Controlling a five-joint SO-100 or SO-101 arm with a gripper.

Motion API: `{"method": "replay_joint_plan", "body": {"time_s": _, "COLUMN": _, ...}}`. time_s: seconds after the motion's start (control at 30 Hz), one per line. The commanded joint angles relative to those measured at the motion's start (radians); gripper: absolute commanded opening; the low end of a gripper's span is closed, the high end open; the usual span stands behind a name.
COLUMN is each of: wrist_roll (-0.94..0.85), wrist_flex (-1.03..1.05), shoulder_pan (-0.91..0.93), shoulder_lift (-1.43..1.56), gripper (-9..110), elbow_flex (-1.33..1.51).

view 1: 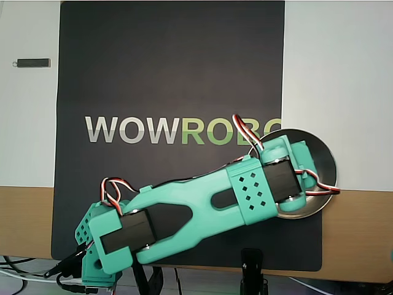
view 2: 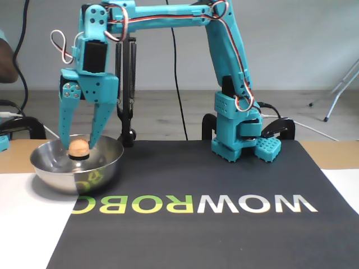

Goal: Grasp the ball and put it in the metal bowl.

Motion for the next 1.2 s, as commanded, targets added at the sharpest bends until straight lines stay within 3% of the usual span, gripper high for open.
{"method": "replay_joint_plan", "body": {"time_s": 0.0, "wrist_roll": -0.008, "wrist_flex": 0.002, "shoulder_pan": -0.002, "shoulder_lift": 0.005, "gripper": 36, "elbow_flex": -0.034}}
{"method": "replay_joint_plan", "body": {"time_s": 0.43, "wrist_roll": -0.008, "wrist_flex": 0.002, "shoulder_pan": -0.002, "shoulder_lift": 0.005, "gripper": 37, "elbow_flex": -0.040}}
{"method": "replay_joint_plan", "body": {"time_s": 0.63, "wrist_roll": -0.009, "wrist_flex": 0.002, "shoulder_pan": -0.002, "shoulder_lift": 0.005, "gripper": 54, "elbow_flex": -0.037}}
{"method": "replay_joint_plan", "body": {"time_s": 1.17, "wrist_roll": -0.011, "wrist_flex": 0.002, "shoulder_pan": -0.005, "shoulder_lift": 0.005, "gripper": 54, "elbow_flex": -0.034}}
